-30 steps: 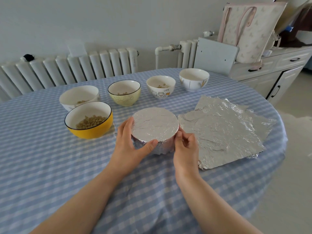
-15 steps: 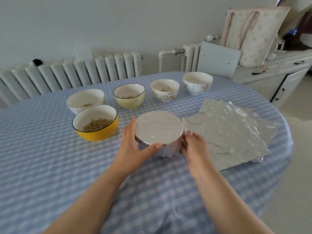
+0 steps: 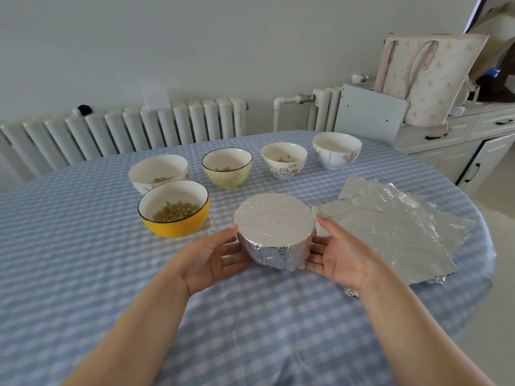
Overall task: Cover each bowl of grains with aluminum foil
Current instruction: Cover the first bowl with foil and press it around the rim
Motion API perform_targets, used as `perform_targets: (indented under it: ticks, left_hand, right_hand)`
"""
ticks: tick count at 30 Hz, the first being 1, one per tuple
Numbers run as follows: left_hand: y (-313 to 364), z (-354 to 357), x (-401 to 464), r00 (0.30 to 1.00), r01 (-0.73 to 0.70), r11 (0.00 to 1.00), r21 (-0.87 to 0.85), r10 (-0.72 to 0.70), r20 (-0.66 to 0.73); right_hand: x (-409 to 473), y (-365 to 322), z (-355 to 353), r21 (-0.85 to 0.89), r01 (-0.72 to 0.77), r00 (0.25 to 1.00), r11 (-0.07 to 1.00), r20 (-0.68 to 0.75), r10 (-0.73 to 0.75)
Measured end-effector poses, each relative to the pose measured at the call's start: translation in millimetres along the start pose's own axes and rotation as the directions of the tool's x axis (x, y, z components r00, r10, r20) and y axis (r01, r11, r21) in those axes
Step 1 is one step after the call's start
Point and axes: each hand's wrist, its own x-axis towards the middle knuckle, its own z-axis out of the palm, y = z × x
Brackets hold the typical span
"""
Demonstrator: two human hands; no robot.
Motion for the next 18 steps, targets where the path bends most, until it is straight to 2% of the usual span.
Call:
perform_targets:
  ticks: [10, 18]
  left_hand:
    - [2, 10, -2, 0.999, 0.008, 1.0, -0.016, -0.009, -0.03]
    - [31, 9, -22, 0.994, -0.09, 0.996, -0.015, 0.089, -0.058]
  right_hand:
    - [0, -3, -1, -0.001, -0.009, 1.0, 1.0, 0.02, 0.009]
    - [-2, -30, 20, 0.016, 0.066, 0.987, 0.998, 0.148, -0.067]
